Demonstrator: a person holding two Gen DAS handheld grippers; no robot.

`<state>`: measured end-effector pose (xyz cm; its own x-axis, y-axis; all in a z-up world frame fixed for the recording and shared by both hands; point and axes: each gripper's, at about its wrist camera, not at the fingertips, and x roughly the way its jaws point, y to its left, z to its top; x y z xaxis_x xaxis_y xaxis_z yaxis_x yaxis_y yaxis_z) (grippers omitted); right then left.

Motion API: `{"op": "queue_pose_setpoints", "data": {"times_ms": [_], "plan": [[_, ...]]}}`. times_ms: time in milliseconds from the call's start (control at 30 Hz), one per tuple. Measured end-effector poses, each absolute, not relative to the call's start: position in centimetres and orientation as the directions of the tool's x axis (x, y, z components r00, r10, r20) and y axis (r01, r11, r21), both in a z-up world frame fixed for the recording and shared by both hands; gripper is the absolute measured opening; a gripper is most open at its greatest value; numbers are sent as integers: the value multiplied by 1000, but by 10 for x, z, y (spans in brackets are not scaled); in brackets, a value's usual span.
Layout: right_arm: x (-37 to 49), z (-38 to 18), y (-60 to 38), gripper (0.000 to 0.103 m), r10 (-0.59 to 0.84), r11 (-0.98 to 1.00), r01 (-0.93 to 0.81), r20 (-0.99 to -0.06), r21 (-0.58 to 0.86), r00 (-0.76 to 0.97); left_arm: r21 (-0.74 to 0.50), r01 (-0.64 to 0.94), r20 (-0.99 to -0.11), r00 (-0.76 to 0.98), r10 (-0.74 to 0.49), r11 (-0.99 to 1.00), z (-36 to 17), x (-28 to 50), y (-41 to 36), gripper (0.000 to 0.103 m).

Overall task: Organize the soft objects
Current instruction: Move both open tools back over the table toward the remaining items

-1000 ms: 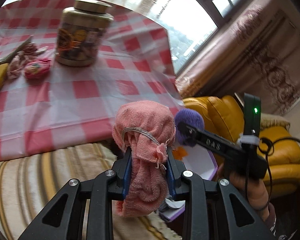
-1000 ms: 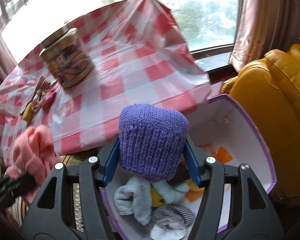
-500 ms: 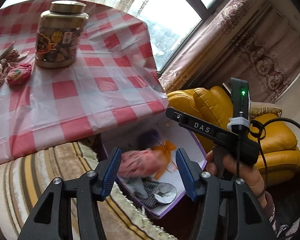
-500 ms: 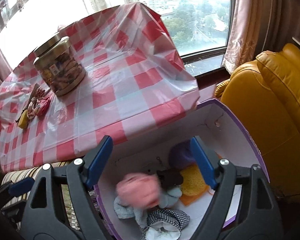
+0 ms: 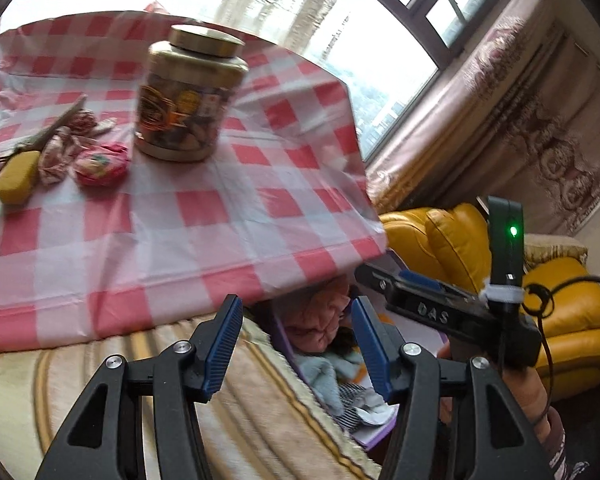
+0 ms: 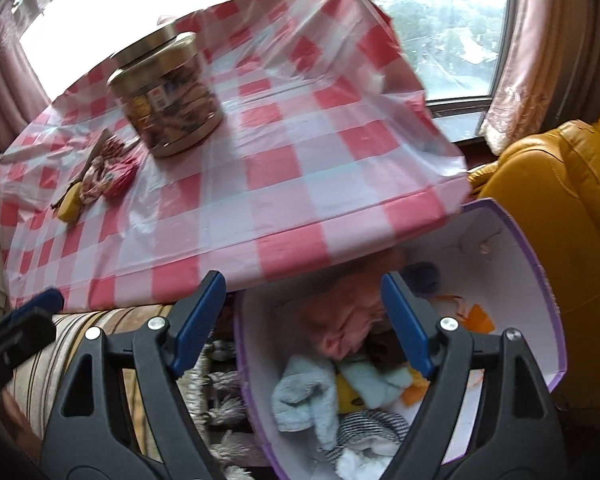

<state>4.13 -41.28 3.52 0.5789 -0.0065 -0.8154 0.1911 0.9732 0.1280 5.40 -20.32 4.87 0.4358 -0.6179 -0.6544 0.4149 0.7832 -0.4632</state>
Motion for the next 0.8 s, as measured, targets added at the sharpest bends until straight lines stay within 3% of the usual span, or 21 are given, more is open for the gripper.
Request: {"op": "queue_pose_setpoints", "data": {"times_ms": [367,800], "plan": [[65,27,-356,82,68,990,70,-834,126,547,-457,263,-668,529,-524,849,43,87,-128,58],[110,27,-295,86,129,991,-35,-834,131,537,-366,100,-739,574,-354,925,33,144,-54,58]]}}
